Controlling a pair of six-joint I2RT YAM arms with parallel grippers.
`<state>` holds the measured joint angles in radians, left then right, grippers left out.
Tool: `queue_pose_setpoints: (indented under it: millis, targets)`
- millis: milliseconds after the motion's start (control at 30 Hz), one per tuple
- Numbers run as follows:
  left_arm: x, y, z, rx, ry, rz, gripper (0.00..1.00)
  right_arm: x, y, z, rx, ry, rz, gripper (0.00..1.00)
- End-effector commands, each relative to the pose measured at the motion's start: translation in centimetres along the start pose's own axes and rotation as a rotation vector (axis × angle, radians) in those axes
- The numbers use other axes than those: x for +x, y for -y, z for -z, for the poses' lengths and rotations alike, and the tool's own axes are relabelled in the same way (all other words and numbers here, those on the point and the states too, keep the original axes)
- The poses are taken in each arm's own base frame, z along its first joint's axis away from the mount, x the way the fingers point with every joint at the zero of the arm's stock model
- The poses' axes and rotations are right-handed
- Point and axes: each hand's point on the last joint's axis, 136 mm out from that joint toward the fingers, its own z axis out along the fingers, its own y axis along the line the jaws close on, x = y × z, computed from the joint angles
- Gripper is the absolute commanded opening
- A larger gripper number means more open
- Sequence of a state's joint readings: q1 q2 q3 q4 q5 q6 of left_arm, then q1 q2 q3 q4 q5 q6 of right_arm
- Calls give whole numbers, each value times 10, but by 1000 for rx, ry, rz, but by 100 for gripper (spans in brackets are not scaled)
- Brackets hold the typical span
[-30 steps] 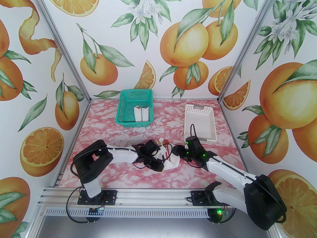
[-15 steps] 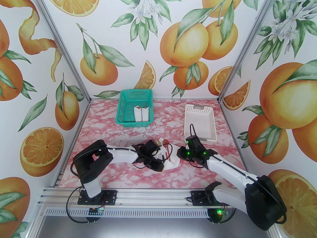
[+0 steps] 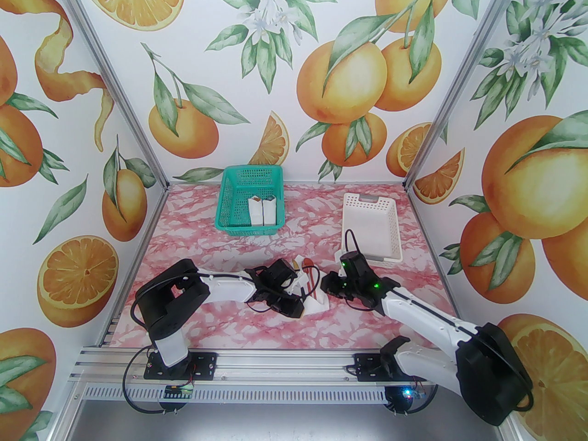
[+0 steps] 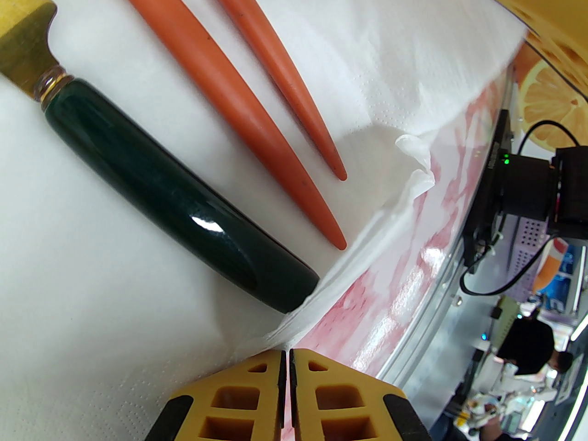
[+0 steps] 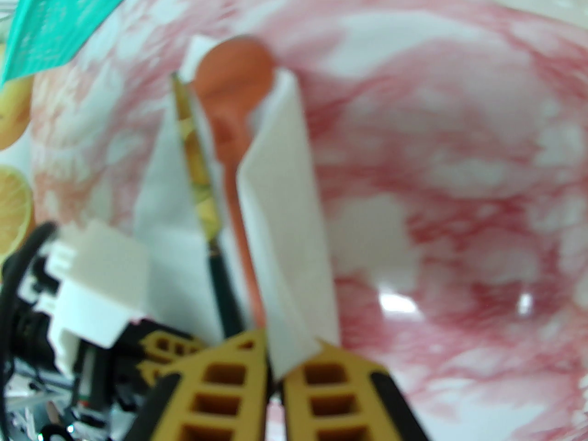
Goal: Place the utensils on the paper napkin and roll it up
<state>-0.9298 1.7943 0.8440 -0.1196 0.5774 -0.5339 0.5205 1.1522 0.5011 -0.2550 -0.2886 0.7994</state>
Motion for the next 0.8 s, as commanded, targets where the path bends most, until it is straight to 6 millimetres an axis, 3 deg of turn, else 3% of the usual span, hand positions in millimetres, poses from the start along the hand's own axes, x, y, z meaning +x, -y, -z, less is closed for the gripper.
queue_pose_setpoints:
  millis: [0,300,767]
  targets:
    - [-3,2,6,-2,19,22,13,4,-8,-4,-38,-7,-22,13]
    - [-15,13,15,23,49,27,18,8,-13,-5,-72,-1,-48,13]
    - [-17,8,10,17,46,51,17,15,-34,-17,-178,-6,-99,12]
